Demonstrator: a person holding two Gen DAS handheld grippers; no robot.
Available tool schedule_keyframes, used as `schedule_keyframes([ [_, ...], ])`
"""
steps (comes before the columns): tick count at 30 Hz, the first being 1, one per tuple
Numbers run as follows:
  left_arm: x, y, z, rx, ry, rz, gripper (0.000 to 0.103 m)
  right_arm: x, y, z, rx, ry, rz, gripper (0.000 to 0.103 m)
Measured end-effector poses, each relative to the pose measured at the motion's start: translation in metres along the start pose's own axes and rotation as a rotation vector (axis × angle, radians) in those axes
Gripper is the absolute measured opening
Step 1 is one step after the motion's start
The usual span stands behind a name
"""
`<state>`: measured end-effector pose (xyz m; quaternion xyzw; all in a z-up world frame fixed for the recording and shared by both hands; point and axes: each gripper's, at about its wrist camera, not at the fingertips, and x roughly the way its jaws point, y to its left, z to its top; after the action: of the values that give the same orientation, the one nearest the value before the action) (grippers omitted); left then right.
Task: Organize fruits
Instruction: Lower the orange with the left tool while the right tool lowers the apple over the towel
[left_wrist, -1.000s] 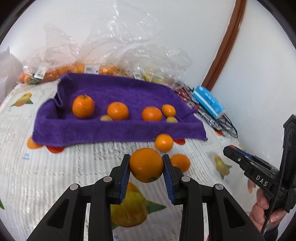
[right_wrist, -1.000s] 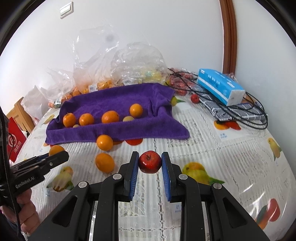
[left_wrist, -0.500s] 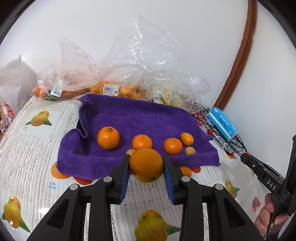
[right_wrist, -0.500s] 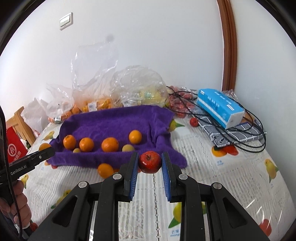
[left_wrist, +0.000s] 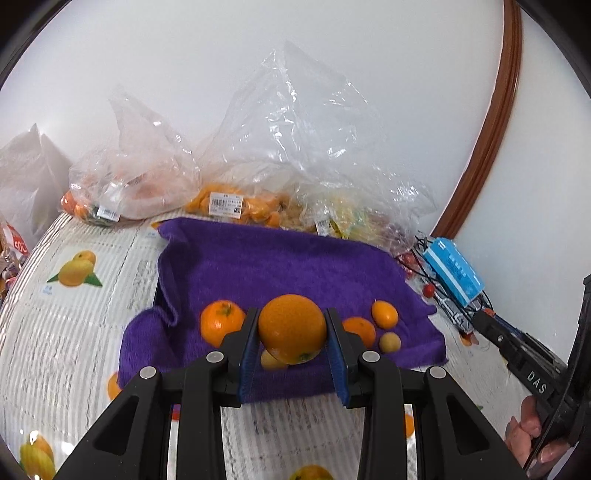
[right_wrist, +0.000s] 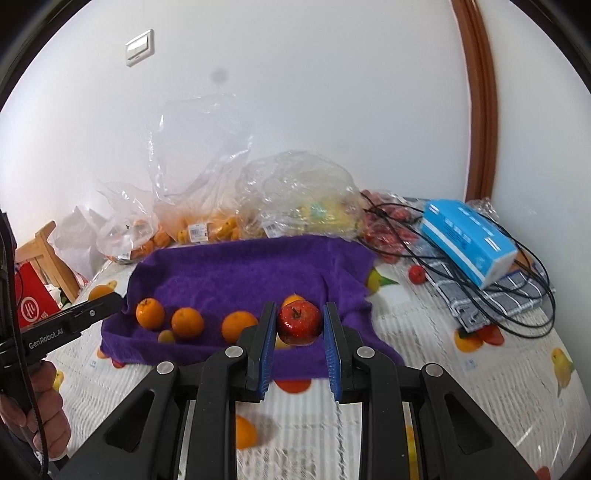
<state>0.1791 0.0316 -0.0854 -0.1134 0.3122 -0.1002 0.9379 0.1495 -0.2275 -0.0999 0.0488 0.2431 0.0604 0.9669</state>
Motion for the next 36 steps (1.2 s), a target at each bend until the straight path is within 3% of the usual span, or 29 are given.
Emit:
schedule_keyframes([
  [17, 0.042, 0.021, 0.043, -0.018, 0.009, 0.054, 0.032, 0.053, 0.040, 0.047, -0.098, -0.009, 0.059, 0.025],
  [24, 0.066, 0.028, 0.024, -0.035, 0.078, 0.038, 0.033, 0.080, 0.042, 0.035, -0.111, 0.036, 0.066, 0.025],
  [36, 0.081, 0.019, 0.011, -0.008, 0.120, 0.000, 0.033, 0.109, 0.040, 0.012, -0.075, 0.125, 0.087, 0.025],
])
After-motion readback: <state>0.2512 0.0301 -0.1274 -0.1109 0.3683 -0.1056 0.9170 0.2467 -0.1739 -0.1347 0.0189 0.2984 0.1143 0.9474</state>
